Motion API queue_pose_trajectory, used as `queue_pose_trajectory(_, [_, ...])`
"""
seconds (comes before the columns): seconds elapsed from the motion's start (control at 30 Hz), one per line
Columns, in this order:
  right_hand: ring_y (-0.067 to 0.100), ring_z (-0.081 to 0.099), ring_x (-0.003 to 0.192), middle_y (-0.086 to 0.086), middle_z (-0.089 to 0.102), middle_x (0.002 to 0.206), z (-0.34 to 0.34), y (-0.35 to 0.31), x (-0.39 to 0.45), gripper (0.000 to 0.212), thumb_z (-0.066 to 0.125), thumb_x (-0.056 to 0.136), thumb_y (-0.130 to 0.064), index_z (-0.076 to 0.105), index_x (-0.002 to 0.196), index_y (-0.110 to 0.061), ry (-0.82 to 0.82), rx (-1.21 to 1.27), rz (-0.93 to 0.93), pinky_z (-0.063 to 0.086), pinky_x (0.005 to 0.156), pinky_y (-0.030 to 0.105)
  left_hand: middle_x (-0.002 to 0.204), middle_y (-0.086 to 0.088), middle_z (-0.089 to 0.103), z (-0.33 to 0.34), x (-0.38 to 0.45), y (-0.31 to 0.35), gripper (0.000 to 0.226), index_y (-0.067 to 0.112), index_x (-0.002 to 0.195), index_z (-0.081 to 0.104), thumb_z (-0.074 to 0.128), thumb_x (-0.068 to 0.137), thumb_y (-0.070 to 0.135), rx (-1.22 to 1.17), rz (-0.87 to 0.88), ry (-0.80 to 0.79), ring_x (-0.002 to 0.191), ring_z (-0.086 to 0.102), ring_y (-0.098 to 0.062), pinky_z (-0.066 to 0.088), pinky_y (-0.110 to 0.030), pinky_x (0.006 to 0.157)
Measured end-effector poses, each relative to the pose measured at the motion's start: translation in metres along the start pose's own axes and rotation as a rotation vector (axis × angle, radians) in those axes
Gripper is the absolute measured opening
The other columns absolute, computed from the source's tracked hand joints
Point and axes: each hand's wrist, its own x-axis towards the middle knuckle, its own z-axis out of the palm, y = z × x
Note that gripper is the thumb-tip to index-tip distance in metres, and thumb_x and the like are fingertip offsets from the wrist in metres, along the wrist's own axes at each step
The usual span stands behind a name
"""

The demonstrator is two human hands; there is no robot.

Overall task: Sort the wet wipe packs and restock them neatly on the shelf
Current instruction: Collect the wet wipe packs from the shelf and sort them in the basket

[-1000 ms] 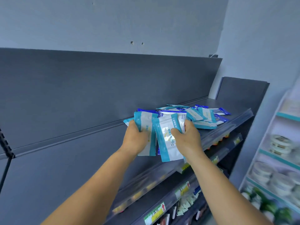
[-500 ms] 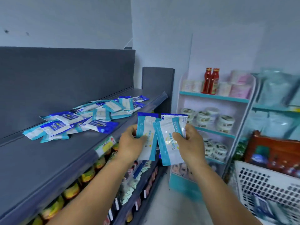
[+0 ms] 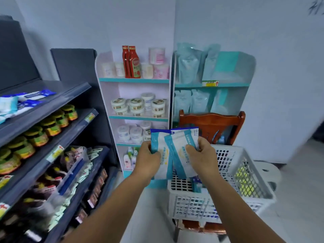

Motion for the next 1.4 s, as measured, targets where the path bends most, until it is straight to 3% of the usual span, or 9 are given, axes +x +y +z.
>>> queue_pose_trajectory(0.23, [0.018, 0.055, 0.065, 0.006, 0.064, 0.079, -0.067, 0.066, 0.048, 0.005, 0.056, 0.091, -0.020, 0.057, 0.088, -0.015, 0.065, -0.073, 0.121, 0.044, 0.061, 0.031, 0.087, 0.007, 0.056, 0.103, 0.027, -0.022, 0.030, 0.025, 0.106, 0.047, 0.047, 0.093, -0.003, 0.157, -0.005, -0.121, 0.084, 0.057, -0.018, 0.051, -0.035, 0.075])
queue_pose_trajectory(0.43, [0.021, 0.053, 0.067, 0.012, 0.062, 0.080, -0.083, 0.116, 0.102, 0.009, 0.055, 0.089, -0.020, 0.055, 0.087, -0.011, 0.094, -0.153, 0.219, 0.045, 0.063, 0.035, 0.082, -0.003, 0.056, 0.168, 0.079, -0.052, 0.028, 0.014, 0.109, 0.053, 0.044, 0.089, -0.004, 0.237, -0.068, -0.150, 0.068, 0.051, -0.016, 0.038, -0.027, 0.055])
queue_pose_trajectory(0.53, [0.019, 0.053, 0.065, 0.005, 0.058, 0.075, -0.081, 0.142, 0.132, 0.007, 0.055, 0.090, -0.018, 0.053, 0.086, -0.012, 0.085, -0.207, 0.268, 0.045, 0.062, 0.034, 0.083, -0.003, 0.057, 0.200, 0.113, -0.069, 0.029, 0.011, 0.113, 0.056, 0.046, 0.088, -0.002, 0.243, -0.130, -0.150, 0.067, 0.051, -0.013, 0.037, -0.025, 0.052])
queue_pose_trajectory(0.7, [0.019, 0.053, 0.070, 0.002, 0.058, 0.081, -0.075, 0.189, 0.179, 0.005, 0.053, 0.091, -0.016, 0.054, 0.094, -0.012, 0.040, -0.264, 0.377, 0.038, 0.061, 0.029, 0.086, 0.000, 0.057, 0.247, 0.159, -0.096, 0.027, 0.015, 0.107, 0.053, 0.049, 0.088, -0.003, 0.199, -0.290, -0.134, 0.074, 0.055, -0.015, 0.045, -0.028, 0.064])
queue_pose_trajectory(0.8, [0.022, 0.059, 0.078, 0.004, 0.063, 0.090, -0.072, 0.222, 0.203, 0.012, 0.053, 0.093, -0.017, 0.056, 0.104, -0.013, 0.044, -0.241, 0.454, 0.042, 0.067, 0.029, 0.083, -0.002, 0.055, 0.269, 0.183, -0.120, 0.028, 0.010, 0.109, 0.051, 0.045, 0.088, -0.006, 0.191, -0.354, -0.142, 0.071, 0.053, -0.015, 0.044, -0.025, 0.055])
queue_pose_trajectory(0.93, [0.019, 0.051, 0.062, 0.005, 0.057, 0.077, -0.071, 0.269, 0.231, 0.005, 0.051, 0.093, -0.014, 0.053, 0.093, -0.010, 0.036, -0.239, 0.551, 0.039, 0.060, 0.030, 0.077, -0.006, 0.054, 0.289, 0.212, -0.158, 0.027, 0.003, 0.107, 0.055, 0.039, 0.088, -0.009, 0.240, -0.405, -0.077, 0.059, 0.046, -0.013, 0.037, -0.017, 0.039])
queue_pose_trajectory(1.13, [0.014, 0.037, 0.053, 0.002, 0.043, 0.065, -0.059, 0.351, 0.272, 0.023, 0.047, 0.096, -0.012, 0.037, 0.075, -0.015, -0.021, -0.286, 0.676, 0.031, 0.049, 0.026, 0.075, -0.006, 0.051, 0.321, 0.255, -0.228, 0.025, 0.010, 0.100, 0.051, 0.034, 0.091, -0.006, 0.306, -0.500, 0.009, 0.059, 0.043, -0.016, 0.033, -0.025, 0.050])
queue_pose_trajectory(1.27, [0.013, 0.037, 0.053, 0.001, 0.044, 0.066, -0.043, 0.394, 0.293, 0.016, 0.047, 0.097, -0.012, 0.043, 0.081, -0.012, -0.070, -0.269, 0.725, 0.033, 0.048, 0.027, 0.072, -0.004, 0.049, 0.338, 0.278, -0.271, 0.023, 0.005, 0.103, 0.050, 0.035, 0.090, -0.007, 0.349, -0.541, 0.011, 0.058, 0.045, -0.015, 0.034, -0.025, 0.047])
queue_pose_trajectory(1.4, [0.011, 0.043, 0.052, -0.001, 0.051, 0.069, -0.033, 0.427, 0.311, 0.013, 0.046, 0.097, -0.015, 0.047, 0.084, -0.015, -0.089, -0.281, 0.705, 0.032, 0.044, 0.022, 0.077, -0.008, 0.056, 0.354, 0.297, -0.307, 0.026, 0.000, 0.105, 0.054, 0.035, 0.089, -0.006, 0.402, -0.513, -0.083, 0.063, 0.051, -0.019, 0.041, -0.029, 0.052])
